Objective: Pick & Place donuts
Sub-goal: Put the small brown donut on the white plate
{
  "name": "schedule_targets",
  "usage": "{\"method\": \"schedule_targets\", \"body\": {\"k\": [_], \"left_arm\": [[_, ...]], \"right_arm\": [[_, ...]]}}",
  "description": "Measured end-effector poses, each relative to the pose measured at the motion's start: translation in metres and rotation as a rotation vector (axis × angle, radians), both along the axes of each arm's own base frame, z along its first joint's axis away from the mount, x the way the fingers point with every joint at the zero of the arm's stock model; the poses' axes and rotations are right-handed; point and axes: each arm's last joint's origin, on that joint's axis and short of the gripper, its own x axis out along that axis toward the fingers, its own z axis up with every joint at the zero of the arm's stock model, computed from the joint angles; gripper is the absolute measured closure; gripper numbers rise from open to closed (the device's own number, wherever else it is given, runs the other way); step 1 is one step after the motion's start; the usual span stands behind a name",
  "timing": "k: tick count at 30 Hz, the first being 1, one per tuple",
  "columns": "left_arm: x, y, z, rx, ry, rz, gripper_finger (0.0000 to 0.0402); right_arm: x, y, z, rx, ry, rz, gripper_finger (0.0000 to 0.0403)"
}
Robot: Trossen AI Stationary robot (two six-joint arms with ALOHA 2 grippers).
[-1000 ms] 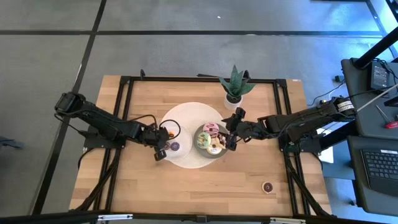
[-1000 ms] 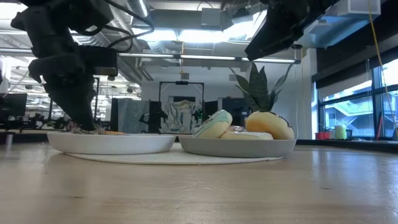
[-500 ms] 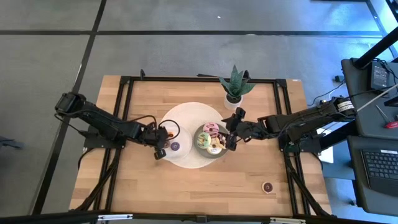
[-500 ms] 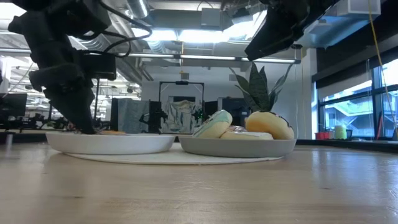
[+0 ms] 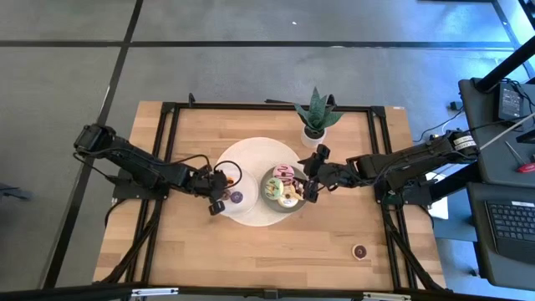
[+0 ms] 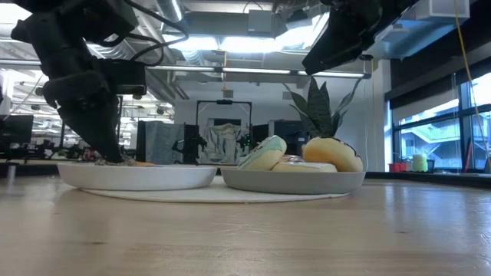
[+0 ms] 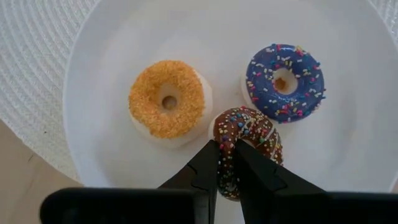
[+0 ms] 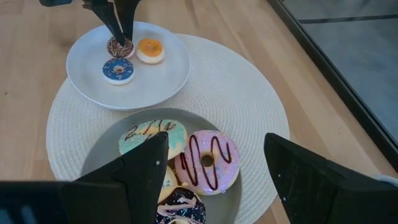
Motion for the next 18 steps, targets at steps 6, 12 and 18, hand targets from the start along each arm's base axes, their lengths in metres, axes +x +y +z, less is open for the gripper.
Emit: {"method": "schedule_targets", "body": {"k": [6, 12, 18], "left_arm": [[0.0, 0.0, 0.0, -0.015, -0.003, 0.023, 0.0347], [-0.0001, -0.0001, 0.0, -0.021, -0.004, 0.031, 0.032], [-0.0001, -0.0006, -0.0002, -0.036, 0.0, 0.023, 0.0289]], "right_arm": [[0.0, 0.0, 0.0, 0.0, 0.0, 0.001, 0.0137], [0.0, 0.0, 0.0, 0.0, 0.0, 0.001, 0.0137], [0.0, 0.0, 0.0, 0.0, 0.0, 0.001, 0.0137]]}}
